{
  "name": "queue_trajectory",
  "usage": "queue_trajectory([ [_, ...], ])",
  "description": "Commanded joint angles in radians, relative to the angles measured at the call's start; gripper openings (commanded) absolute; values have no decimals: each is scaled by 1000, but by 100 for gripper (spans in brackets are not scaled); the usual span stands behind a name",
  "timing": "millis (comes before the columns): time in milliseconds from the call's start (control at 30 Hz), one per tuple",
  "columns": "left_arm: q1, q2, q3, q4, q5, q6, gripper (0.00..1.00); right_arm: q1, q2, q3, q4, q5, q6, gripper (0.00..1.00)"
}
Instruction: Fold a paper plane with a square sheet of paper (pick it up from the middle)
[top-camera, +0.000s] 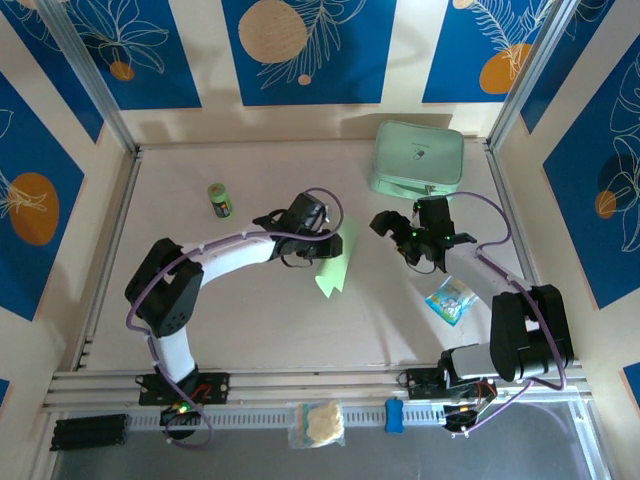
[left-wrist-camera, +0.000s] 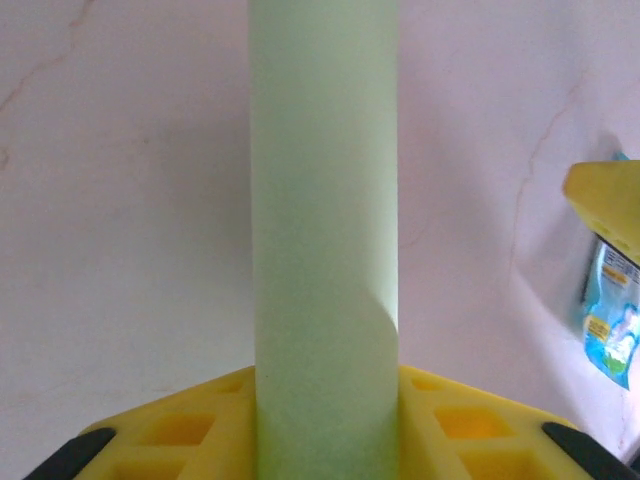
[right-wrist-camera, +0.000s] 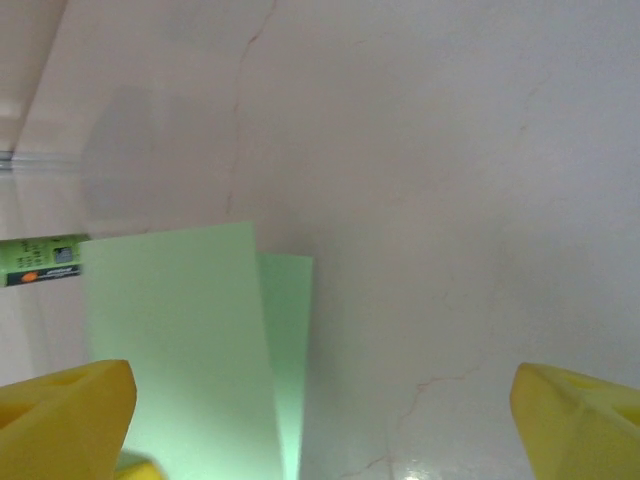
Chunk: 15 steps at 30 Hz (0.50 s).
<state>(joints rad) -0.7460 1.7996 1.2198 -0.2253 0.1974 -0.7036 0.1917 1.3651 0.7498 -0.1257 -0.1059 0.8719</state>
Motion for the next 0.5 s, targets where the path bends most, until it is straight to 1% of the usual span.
queue_trajectory([
  [0,13,-28,-60,81,-87,-105,36,16,-10,-25,68,-85,9,96],
  [133,13,-29,-137,113,-175,-203,36,50,24,-25,100,-121,14,94],
  [233,13,-27,-163,96,-210,-234,36,88,69,-7,114,-144,14,88],
  [267,14,-26,-165,83,-222,-238,36,101,84,1,118,-150,14,85],
  [367,13,-20,-161,37,-243,-237,36,144,147,36,120,-162,17,72],
  [467,13,-11,-155,15,-236,-233,37,186,212,78,109,-160,28,60],
])
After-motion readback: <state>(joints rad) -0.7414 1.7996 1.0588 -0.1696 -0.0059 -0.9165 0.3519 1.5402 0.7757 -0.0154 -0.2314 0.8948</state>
